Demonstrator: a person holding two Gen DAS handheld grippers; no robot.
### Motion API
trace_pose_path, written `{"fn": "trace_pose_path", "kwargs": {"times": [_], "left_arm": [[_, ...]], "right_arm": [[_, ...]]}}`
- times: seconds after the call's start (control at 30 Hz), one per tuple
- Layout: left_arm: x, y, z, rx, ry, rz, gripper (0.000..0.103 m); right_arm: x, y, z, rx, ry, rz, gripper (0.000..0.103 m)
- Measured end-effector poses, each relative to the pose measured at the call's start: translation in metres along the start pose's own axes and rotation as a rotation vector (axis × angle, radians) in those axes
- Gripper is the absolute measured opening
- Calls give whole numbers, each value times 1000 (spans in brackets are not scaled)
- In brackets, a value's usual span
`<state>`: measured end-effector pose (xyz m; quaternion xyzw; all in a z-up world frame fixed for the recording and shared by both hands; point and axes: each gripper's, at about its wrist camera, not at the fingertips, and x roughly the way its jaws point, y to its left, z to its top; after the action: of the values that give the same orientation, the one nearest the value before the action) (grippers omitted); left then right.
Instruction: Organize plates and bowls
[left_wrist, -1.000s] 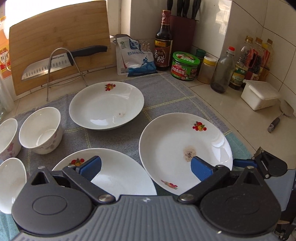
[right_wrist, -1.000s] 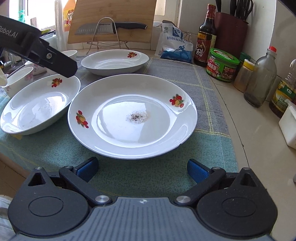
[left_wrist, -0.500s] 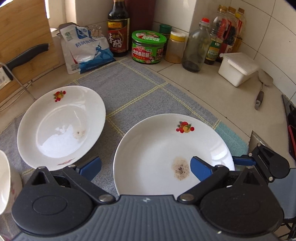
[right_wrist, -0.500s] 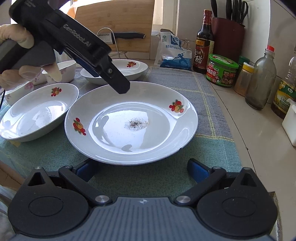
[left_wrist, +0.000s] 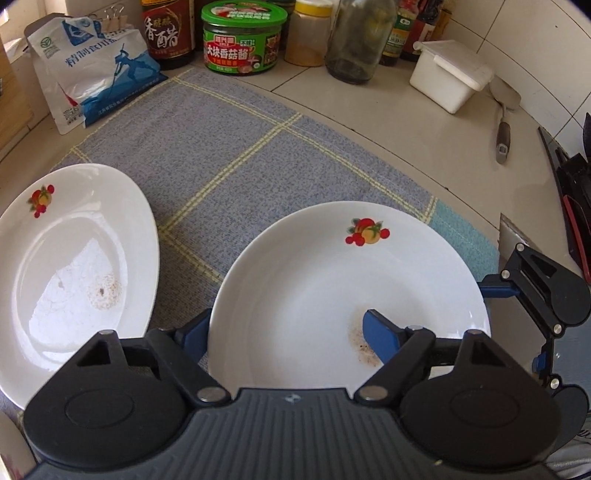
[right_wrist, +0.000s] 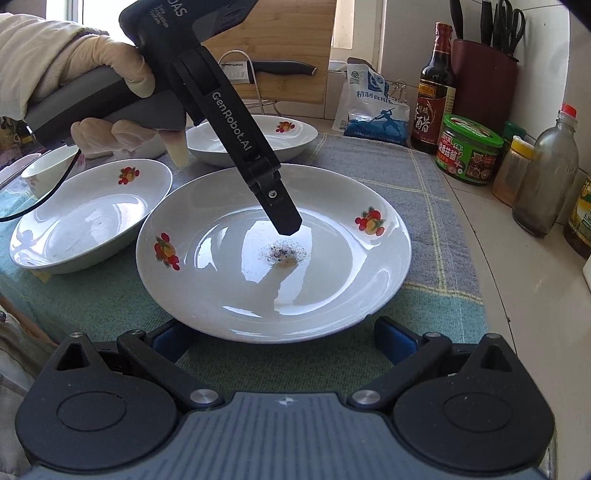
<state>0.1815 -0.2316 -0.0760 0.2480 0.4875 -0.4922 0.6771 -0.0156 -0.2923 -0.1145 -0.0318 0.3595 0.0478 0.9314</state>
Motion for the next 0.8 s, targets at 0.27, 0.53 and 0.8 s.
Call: {"fn": "trace_pose_path", "kwargs": {"times": [0.27,0.53,0.8], "left_arm": [[5,5,7,16,56,-52,84],[6,6,8,28,66,-67,84],[4,5,6,18,50,-55,84]], "right_arm": [[3,-1,3,-11,13,16,103],[5,3,7,-24,26,19,103],[5,3,11,-21,49,19,103]]}}
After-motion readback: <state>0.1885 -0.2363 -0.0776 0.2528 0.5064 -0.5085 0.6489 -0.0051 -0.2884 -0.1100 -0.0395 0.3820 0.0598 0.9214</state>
